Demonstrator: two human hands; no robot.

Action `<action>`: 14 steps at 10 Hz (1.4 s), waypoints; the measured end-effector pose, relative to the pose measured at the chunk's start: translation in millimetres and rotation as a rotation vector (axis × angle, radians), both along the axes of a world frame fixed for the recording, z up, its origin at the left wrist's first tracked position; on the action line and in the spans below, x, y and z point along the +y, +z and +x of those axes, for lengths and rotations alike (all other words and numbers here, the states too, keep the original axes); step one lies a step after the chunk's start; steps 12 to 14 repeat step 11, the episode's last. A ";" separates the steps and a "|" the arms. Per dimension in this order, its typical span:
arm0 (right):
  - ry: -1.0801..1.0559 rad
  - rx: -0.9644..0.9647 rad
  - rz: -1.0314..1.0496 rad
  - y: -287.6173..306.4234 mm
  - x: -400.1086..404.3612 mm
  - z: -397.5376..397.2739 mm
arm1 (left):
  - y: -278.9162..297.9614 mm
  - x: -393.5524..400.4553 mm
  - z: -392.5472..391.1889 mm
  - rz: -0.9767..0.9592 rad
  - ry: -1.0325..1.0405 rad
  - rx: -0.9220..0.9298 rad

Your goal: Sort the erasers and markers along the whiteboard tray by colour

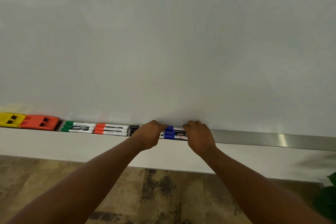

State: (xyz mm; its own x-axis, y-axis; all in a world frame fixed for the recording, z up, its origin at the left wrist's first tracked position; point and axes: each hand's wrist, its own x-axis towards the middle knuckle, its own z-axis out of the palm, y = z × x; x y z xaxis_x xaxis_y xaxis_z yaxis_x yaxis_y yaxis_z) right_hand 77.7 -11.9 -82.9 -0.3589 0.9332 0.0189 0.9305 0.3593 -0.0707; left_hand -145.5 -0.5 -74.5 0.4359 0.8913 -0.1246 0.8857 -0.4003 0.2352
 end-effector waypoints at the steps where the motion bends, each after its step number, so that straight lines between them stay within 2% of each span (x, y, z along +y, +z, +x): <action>1: -0.070 0.050 -0.033 0.7 -2.1 20.1 | 0.1 -1.6 5.9 -0.003 -0.009 0.001; 3: -0.202 0.179 -0.149 -3.8 -7.1 31.5 | 1.1 -1.3 14.2 -0.011 0.003 -0.004; 5: -0.229 0.302 -0.132 -7.8 -10.4 28.9 | 3.8 -6.0 18.5 -0.014 -0.003 0.014; 6: -0.273 0.294 -0.089 -7.7 -11.5 37.7 | 4.0 -10.4 21.3 -0.009 0.001 0.022; 8: -0.224 0.213 -0.012 -0.3 -25.3 53.4 | 13.9 -23.7 28.7 0.006 0.006 0.022; 9: -0.172 0.115 0.091 6.6 -30.2 53.5 | 25.7 -29.1 28.5 0.032 -0.017 0.012; 11: -0.087 0.073 0.351 46.3 -34.7 30.3 | 67.0 -34.3 22.6 0.175 -0.024 -0.052; 14: -0.087 0.073 0.351 46.3 -34.7 30.3 | 67.0 -34.3 22.6 0.175 -0.024 -0.052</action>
